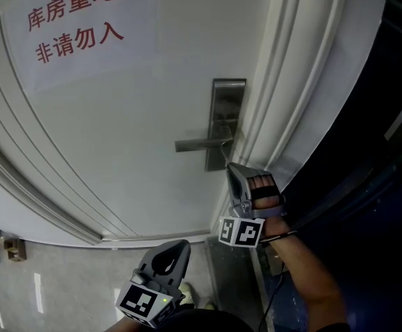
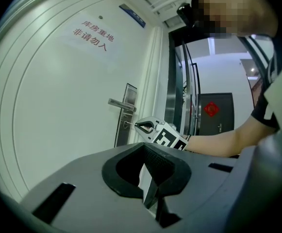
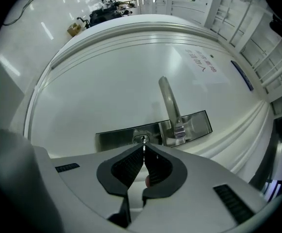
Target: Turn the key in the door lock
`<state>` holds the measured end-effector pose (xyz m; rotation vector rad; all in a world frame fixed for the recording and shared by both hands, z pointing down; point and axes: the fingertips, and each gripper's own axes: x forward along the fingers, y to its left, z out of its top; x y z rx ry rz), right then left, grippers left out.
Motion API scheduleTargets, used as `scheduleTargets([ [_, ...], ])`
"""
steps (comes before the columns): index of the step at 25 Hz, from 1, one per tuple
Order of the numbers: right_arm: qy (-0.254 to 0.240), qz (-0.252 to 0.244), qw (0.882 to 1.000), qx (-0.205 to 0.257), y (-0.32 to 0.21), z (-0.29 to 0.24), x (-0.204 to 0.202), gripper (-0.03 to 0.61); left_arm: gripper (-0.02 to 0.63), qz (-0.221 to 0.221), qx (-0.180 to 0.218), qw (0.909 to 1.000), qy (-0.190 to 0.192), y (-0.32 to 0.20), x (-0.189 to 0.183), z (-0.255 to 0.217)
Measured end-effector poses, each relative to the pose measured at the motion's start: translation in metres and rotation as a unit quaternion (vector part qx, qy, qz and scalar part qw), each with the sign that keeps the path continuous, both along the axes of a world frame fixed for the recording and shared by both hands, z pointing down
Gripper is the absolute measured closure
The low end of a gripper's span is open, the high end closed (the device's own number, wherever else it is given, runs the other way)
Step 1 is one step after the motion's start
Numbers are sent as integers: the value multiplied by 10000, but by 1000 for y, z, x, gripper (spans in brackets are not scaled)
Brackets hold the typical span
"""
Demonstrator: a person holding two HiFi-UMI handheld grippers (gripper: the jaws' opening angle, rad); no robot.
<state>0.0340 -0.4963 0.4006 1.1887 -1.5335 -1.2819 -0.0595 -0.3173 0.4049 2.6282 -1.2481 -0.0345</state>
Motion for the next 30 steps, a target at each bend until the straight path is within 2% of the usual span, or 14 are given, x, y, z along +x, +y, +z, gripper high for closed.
scheduleTargets([
  [12,265,49,9996,51,-4,3,0,557,612,-14,-68,9999,74,-9,2,5],
  [22,768,171,9968,107,-15,5,-7,557,612,-37,-74,9999,105,-12,1,5],
  [30,680,636,9955,-174,-21,2,-2,557,612,7,-104,9999,133,-16,4,7],
])
